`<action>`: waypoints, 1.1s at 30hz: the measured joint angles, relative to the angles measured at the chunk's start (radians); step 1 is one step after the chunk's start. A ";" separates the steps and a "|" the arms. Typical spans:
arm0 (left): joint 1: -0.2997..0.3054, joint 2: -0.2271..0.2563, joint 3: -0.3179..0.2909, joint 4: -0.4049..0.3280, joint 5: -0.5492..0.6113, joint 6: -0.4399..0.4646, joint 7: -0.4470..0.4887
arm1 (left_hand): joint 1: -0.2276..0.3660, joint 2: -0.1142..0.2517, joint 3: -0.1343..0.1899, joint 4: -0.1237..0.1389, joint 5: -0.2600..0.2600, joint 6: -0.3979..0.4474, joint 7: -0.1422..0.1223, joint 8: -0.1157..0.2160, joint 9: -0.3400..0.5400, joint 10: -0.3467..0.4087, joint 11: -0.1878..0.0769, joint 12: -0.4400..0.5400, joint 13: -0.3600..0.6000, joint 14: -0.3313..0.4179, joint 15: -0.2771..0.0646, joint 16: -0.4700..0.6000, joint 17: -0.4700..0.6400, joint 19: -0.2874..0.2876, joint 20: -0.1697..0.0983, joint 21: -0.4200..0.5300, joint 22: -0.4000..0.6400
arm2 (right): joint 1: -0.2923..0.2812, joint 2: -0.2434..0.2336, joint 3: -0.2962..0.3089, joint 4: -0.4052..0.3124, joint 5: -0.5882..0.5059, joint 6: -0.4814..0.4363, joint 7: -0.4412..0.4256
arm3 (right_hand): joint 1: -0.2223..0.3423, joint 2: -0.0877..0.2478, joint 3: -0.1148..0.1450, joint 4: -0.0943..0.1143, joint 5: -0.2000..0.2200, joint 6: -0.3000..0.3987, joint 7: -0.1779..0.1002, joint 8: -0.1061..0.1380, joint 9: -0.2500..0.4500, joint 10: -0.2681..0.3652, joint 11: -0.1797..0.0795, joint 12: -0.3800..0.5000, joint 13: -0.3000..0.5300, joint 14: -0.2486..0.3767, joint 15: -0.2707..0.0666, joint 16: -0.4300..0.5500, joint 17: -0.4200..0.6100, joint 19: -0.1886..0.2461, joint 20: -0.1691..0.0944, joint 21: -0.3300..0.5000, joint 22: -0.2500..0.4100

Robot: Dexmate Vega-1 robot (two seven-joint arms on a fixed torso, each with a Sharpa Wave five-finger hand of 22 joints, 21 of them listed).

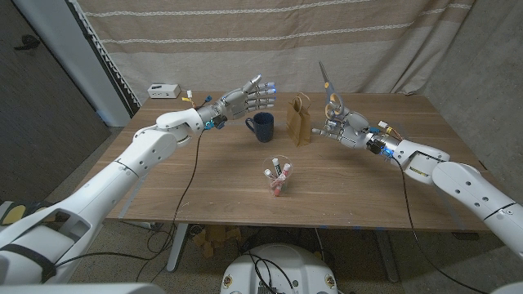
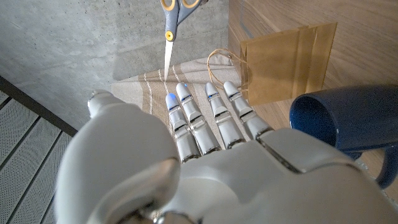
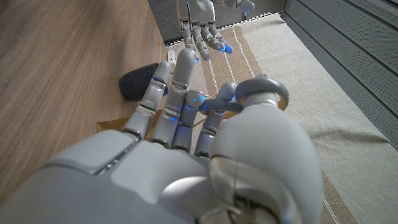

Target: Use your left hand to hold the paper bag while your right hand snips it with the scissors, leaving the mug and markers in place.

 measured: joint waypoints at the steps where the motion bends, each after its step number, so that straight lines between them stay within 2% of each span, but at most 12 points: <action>1: 0.000 0.000 0.000 0.000 -0.001 0.000 0.000 | 0.000 0.000 0.000 0.000 0.000 0.003 0.003 0.000 0.000 0.001 -0.001 0.000 0.000 0.000 0.000 0.000 0.000 0.000 0.000 0.000 0.000 | -0.005 0.001 0.004 -0.004 0.002 0.000 -0.005 | -0.008 0.004 -0.002 0.003 0.000 0.007 -0.007 0.000 0.000 0.023 -0.005 -0.036 -0.064 0.005 -0.002 -0.029 -0.029 0.000 0.000 0.000 0.000; 7: 0.002 -0.001 0.000 0.000 -0.002 -0.001 0.000 | 0.000 0.000 0.000 0.000 0.000 0.005 0.005 0.000 0.000 0.002 -0.002 0.000 0.000 0.000 0.000 0.000 0.000 0.000 0.000 0.000 0.000 | -0.019 0.003 0.014 -0.015 0.007 0.000 -0.028 | -0.050 0.002 -0.013 0.026 0.000 0.011 -0.011 -0.001 0.000 0.067 -0.014 -0.191 -0.327 -0.017 0.020 -0.197 -0.152 -0.012 0.012 0.000 0.000; 9: 0.002 -0.001 0.000 0.000 -0.002 -0.001 0.000 | 0.000 0.000 0.000 0.000 0.000 0.005 0.005 0.000 0.000 0.002 -0.002 0.000 0.000 0.000 0.000 0.000 0.000 0.000 0.000 0.000 0.000 | -0.021 0.003 0.016 -0.017 0.007 0.001 -0.032 | -0.069 -0.005 -0.020 0.035 0.000 0.010 -0.010 -0.001 0.000 0.036 -0.070 -0.276 -0.398 -0.063 0.024 -0.242 -0.172 -0.020 0.020 0.000 0.000; 10: 0.002 -0.001 0.000 0.000 -0.002 -0.001 0.000 | 0.000 0.000 0.000 0.000 0.000 0.005 0.005 0.000 0.000 0.002 -0.002 0.000 0.000 0.000 0.000 0.000 0.000 0.000 0.000 0.000 0.000 | -0.025 0.003 0.018 -0.019 0.007 0.002 -0.033 | -0.081 -0.007 -0.026 0.038 0.000 0.010 -0.010 -0.001 0.000 0.043 -0.078 -0.307 -0.424 -0.102 0.015 -0.259 -0.178 -0.026 0.026 0.000 -0.002; 12: 0.002 -0.001 0.000 0.000 -0.003 -0.001 0.000 | -0.005 0.005 0.000 0.000 0.000 0.010 0.001 0.000 0.000 0.003 -0.001 0.000 0.000 0.000 0.000 0.000 0.000 0.000 0.000 0.000 0.000 | -0.026 0.003 0.019 -0.020 0.007 0.004 -0.034 | -0.092 -0.011 -0.033 0.041 0.000 0.003 -0.003 -0.001 0.000 0.040 -0.074 -0.359 -0.465 -0.131 0.017 -0.281 -0.185 -0.035 0.026 0.000 -0.005; 16: 0.002 -0.001 0.001 0.000 -0.003 -0.001 -0.001 | -0.005 0.005 0.000 0.000 0.000 0.011 0.000 0.000 0.000 0.008 0.003 0.000 0.000 0.000 0.000 0.000 0.000 0.000 0.000 -0.006 0.000 | -0.033 0.001 0.023 -0.023 0.004 0.009 -0.037 | -0.107 -0.027 -0.042 0.041 0.007 0.002 0.000 0.000 0.000 -0.068 -0.080 -0.450 -0.536 -0.164 0.023 -0.302 -0.189 -0.043 0.028 0.000 -0.005; 17: 0.002 -0.001 0.001 0.000 -0.003 -0.001 -0.001 | -0.005 0.005 0.000 0.000 0.000 0.011 0.000 0.000 0.000 0.008 0.002 0.000 0.000 0.000 0.000 0.000 0.000 0.000 0.000 -0.006 0.000 | -0.034 0.001 0.024 -0.024 0.004 0.009 -0.037 | -0.110 -0.030 -0.044 0.038 0.008 0.037 0.035 0.000 0.000 -0.077 -0.072 -0.467 -0.549 -0.164 0.023 -0.307 -0.192 -0.044 0.029 0.000 -0.005; 18: 0.002 -0.002 0.002 0.001 -0.003 -0.002 -0.002 | -0.005 0.005 0.000 0.000 0.000 0.011 0.000 0.000 0.000 0.012 -0.001 0.000 0.000 0.000 0.000 0.000 0.000 0.000 0.000 -0.006 0.000 | -0.037 0.000 0.026 -0.026 0.002 0.011 -0.039 | -0.114 -0.034 -0.048 0.040 0.008 0.076 0.074 0.032 0.002 -0.088 -0.068 -0.483 -0.564 -0.171 0.024 -0.313 -0.195 -0.054 0.032 0.000 -0.005; 19: 0.002 -0.002 0.002 0.002 -0.003 -0.002 -0.003 | -0.005 0.005 0.000 0.000 0.000 0.011 0.000 0.000 0.000 0.013 -0.002 0.000 0.000 0.000 0.000 0.000 0.000 0.000 0.000 -0.006 0.000 | -0.039 -0.001 0.027 -0.026 0.000 0.012 -0.039 | -0.115 -0.035 -0.050 0.041 0.008 0.091 0.089 0.111 0.002 -0.099 -0.068 -0.498 -0.577 -0.181 0.025 -0.319 -0.198 -0.056 0.033 0.000 -0.005; 20: 0.002 -0.002 0.002 0.002 -0.003 -0.002 -0.004 | -0.005 0.005 0.000 0.000 0.000 0.011 0.000 0.000 0.000 0.013 -0.002 0.000 0.000 0.000 0.000 0.000 0.000 0.000 0.000 -0.006 0.000 | -0.041 -0.002 0.028 -0.028 -0.002 0.014 -0.039 | -0.119 -0.039 -0.052 0.039 0.009 0.094 0.091 0.132 0.002 -0.108 -0.062 -0.515 -0.589 -0.187 0.025 -0.325 -0.200 -0.060 0.034 0.000 -0.005; 29: -0.003 -0.007 0.005 0.012 -0.002 -0.005 -0.010 | -0.005 0.005 0.000 0.000 0.000 0.023 0.002 0.000 -0.004 0.013 -0.002 0.000 0.000 0.000 0.000 0.000 0.000 0.000 0.000 -0.006 0.000 | -0.049 -0.007 0.033 -0.033 -0.014 0.025 -0.040 | -0.136 -0.048 -0.062 0.037 0.012 0.110 0.093 0.142 0.002 -0.130 -0.047 -0.593 -0.669 -0.223 0.028 -0.354 -0.207 -0.066 0.041 0.000 -0.009; 33: -0.004 -0.008 0.005 0.013 -0.001 -0.007 -0.011 | -0.005 0.005 0.000 0.000 0.000 0.029 -0.004 0.000 -0.005 0.013 -0.002 0.000 0.000 0.000 0.000 0.000 0.000 0.000 0.000 -0.009 0.000 | -0.054 -0.007 0.035 -0.034 -0.016 0.028 -0.046 | -0.136 -0.047 -0.066 0.033 0.019 0.095 0.107 0.146 0.002 -0.129 -0.066 -0.622 -0.701 -0.243 0.031 -0.358 -0.202 -0.075 0.043 -0.001 -0.009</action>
